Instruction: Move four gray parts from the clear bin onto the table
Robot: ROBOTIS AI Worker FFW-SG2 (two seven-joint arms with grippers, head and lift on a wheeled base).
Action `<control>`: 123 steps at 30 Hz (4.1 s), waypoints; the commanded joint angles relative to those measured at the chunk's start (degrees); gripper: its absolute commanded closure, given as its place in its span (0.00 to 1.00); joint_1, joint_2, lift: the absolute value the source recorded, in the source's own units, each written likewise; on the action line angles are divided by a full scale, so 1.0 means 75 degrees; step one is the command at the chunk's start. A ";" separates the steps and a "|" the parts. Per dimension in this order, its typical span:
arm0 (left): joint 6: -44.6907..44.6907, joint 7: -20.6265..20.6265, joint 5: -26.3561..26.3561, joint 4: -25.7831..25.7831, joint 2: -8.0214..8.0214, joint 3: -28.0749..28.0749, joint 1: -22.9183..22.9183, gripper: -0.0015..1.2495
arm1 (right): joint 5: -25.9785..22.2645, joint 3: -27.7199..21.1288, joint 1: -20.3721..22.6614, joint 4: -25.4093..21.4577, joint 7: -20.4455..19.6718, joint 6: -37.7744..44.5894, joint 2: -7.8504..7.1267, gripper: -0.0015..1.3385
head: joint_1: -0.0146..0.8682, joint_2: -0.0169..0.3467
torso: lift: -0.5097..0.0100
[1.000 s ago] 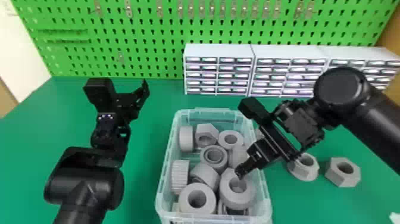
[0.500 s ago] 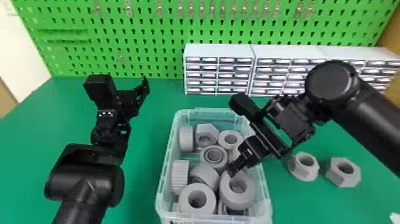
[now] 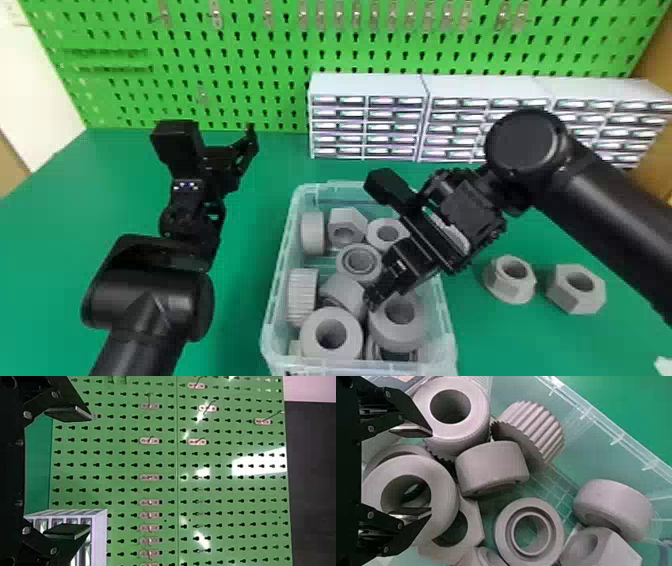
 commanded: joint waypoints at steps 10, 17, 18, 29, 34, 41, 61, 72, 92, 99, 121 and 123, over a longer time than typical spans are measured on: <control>-0.0001 0.0106 0.0131 0.0012 0.0217 -0.0103 -0.0050 0.23 | -0.0341 0.0660 -0.0249 0.0160 0.0000 -0.0176 -0.0040 0.41 | 0.80 0.24 | 0.88; -0.0001 0.0258 0.0249 0.0012 0.0393 -0.0267 -0.0085 0.23 | -0.0552 0.0812 -0.0226 0.0254 0.0000 -0.0269 -0.0028 0.41 | 0.80 0.24 | 0.88; -0.0001 0.0270 0.0260 0.0012 0.0405 -0.0267 -0.0085 0.23 | -0.0575 0.0848 -0.0226 0.0266 0.0000 -0.0293 -0.0028 0.41 | 0.80 0.24 | 0.88; -0.0013 0.0305 0.0307 0.0001 0.0428 -0.0291 -0.0132 0.23 | -0.0622 0.1070 -0.0179 0.0348 0.0000 -0.0375 0.0007 0.41 | 0.80 0.24 | 0.88; -0.0036 0.0305 0.0307 0.0001 0.0440 -0.0291 -0.0144 0.23 | -0.0634 0.1187 -0.0179 0.0371 0.0000 -0.0410 -0.0017 0.41 | 0.80 0.24 | 0.88; -0.0048 0.0305 0.0307 0.0001 0.0440 -0.0279 -0.0155 0.23 | -0.0645 0.1328 -0.0191 0.0465 0.0000 -0.0445 0.0007 0.42 | 0.80 0.24 | 0.88; -0.0118 0.0329 0.0331 0.0001 0.0452 -0.0244 -0.0132 0.23 | -0.0599 0.0930 -0.0073 0.0430 0.0000 -0.0410 0.0030 0.78 | 0.80 0.24 | 0.88; -0.0106 0.0422 0.0342 0.0001 0.0452 -0.0326 -0.0120 0.23 | -0.0388 0.0508 -0.0120 0.0125 0.0000 -0.0258 0.0054 0.78 | 0.80 0.24 | 0.88; -0.0106 0.0446 0.0342 0.0001 0.0452 -0.0314 -0.0003 0.23 | -0.0013 -0.0817 -0.0026 -0.0355 0.0000 0.0023 -0.0017 0.78 | 0.80 0.24 | 0.88; -0.0106 0.0446 0.0342 0.0001 0.0452 -0.0361 0.0055 0.23 | 0.0245 -0.1531 0.0067 -0.0449 0.0000 0.0023 -0.0110 0.78 | 0.80 0.24 | 0.88; -0.0106 0.0457 0.0378 0.0001 0.0452 -0.0337 0.0255 0.23 | 0.1288 -0.3348 0.0700 -0.0520 0.0000 0.0023 -0.0228 0.78 | 0.80 0.24 | 0.88; -0.0106 0.0457 0.0378 0.0001 0.0452 -0.0337 0.0266 0.23 | 0.1394 -0.3512 0.0782 -0.0520 0.0000 0.0023 -0.0239 0.78 | 0.80 0.24 | 0.88</control>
